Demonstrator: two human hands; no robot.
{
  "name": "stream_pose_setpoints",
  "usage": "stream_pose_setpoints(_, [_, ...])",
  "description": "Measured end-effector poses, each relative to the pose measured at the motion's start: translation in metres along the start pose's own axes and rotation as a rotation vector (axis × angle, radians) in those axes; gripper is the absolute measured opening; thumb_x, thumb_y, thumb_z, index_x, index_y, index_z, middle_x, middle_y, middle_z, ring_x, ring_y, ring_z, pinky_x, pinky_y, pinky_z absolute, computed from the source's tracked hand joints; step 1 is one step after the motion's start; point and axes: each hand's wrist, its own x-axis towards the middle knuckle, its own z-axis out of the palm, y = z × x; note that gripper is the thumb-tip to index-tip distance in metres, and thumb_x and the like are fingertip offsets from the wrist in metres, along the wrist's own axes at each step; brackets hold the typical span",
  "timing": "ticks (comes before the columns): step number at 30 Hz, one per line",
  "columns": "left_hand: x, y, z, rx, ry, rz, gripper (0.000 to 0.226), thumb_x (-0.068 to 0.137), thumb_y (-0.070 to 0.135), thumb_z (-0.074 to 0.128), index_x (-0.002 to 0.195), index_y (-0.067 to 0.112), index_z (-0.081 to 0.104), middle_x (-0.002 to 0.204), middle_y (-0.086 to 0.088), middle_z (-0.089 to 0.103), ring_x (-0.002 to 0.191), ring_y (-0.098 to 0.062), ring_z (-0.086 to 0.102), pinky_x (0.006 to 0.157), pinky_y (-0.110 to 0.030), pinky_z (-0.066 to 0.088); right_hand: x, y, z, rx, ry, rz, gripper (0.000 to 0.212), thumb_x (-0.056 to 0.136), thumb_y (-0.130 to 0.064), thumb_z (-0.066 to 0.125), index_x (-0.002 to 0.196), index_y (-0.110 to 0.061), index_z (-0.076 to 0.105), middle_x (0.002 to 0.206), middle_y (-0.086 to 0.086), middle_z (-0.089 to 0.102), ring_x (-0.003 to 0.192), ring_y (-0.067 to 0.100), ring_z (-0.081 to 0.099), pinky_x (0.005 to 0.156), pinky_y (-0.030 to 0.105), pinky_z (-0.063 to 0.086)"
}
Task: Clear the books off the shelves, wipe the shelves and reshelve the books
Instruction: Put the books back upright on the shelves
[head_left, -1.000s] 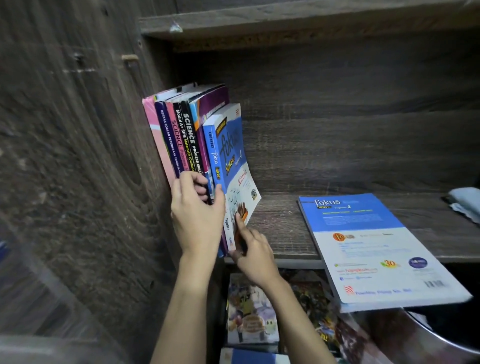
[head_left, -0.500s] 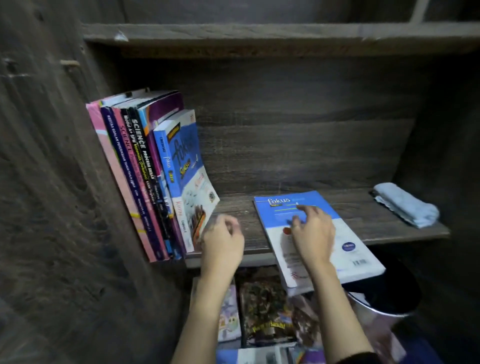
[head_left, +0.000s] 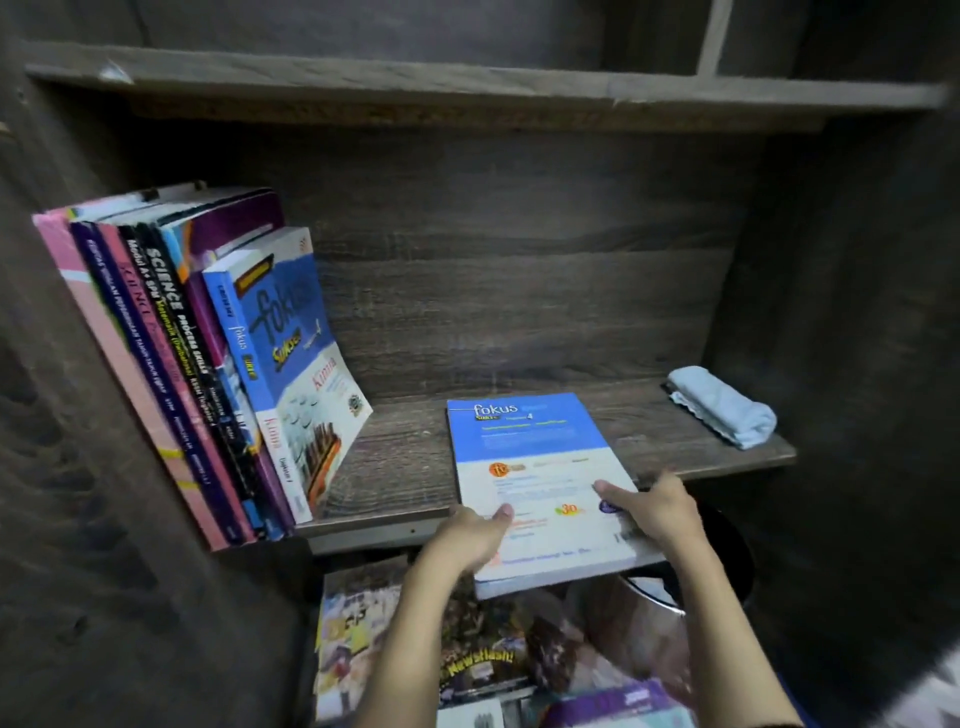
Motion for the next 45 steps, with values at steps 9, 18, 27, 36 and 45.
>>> stream_pose_setpoints(9, [0.008,-0.006,-0.02,-0.194,0.183,-0.016,0.035,0.101,0.018,0.041,0.118,-0.006,0.058,0.117,-0.017,0.063,0.104,-0.026,0.061,0.076,-0.024,0.04,-0.016,-0.011,0.006,0.602,-0.54,0.102,0.028,0.086,-0.017,0.068,0.107,0.002,0.067,0.097,0.021,0.071,0.063,0.025,0.071,0.052,0.033,0.057])
stream_pose_setpoints(18, [0.004,-0.004,-0.027,-0.357,0.213,0.05,0.029,0.1,0.011,0.042,0.117,-0.005,0.059,0.118,-0.019,0.063,0.107,-0.03,0.06,0.09,-0.034,0.046,-0.029,-0.029,0.019,0.773,-0.355,-0.013,0.014,0.082,0.017,0.057,0.091,0.006,0.061,0.059,0.01,0.069,0.048,0.02,0.066,0.046,0.035,0.055])
stream_pose_setpoints(27, [-0.012,0.008,-0.056,-0.462,0.212,0.207,0.017,0.102,0.018,0.04,0.106,0.012,0.056,0.104,-0.008,0.066,0.092,-0.023,0.064,0.078,-0.032,0.05,-0.061,-0.066,0.009,0.882,-0.215,-0.375,0.02,0.081,0.015,0.06,0.085,-0.004,0.065,0.08,0.013,0.072,0.067,0.022,0.066,0.067,0.034,0.055])
stream_pose_setpoints(36, [-0.021,0.013,-0.098,-0.376,0.397,0.323,0.032,0.096,0.019,0.052,0.128,0.021,0.05,0.121,0.0,0.06,0.106,-0.011,0.056,0.092,-0.022,0.044,-0.09,-0.093,0.03,0.82,-0.076,-0.626,0.02,0.082,0.002,0.067,0.088,-0.017,0.066,0.084,-0.002,0.074,0.079,0.018,0.069,0.073,0.036,0.055])
stream_pose_setpoints(45, [-0.086,0.054,-0.139,-0.438,0.759,0.7,0.032,0.097,0.019,0.049,0.129,0.017,0.053,0.125,0.007,0.057,0.11,0.004,0.053,0.091,-0.008,0.042,-0.123,-0.111,0.087,0.574,0.254,-0.85,0.034,0.09,-0.018,0.064,0.122,-0.011,0.059,0.092,0.002,0.07,0.081,0.022,0.063,0.067,0.024,0.039])
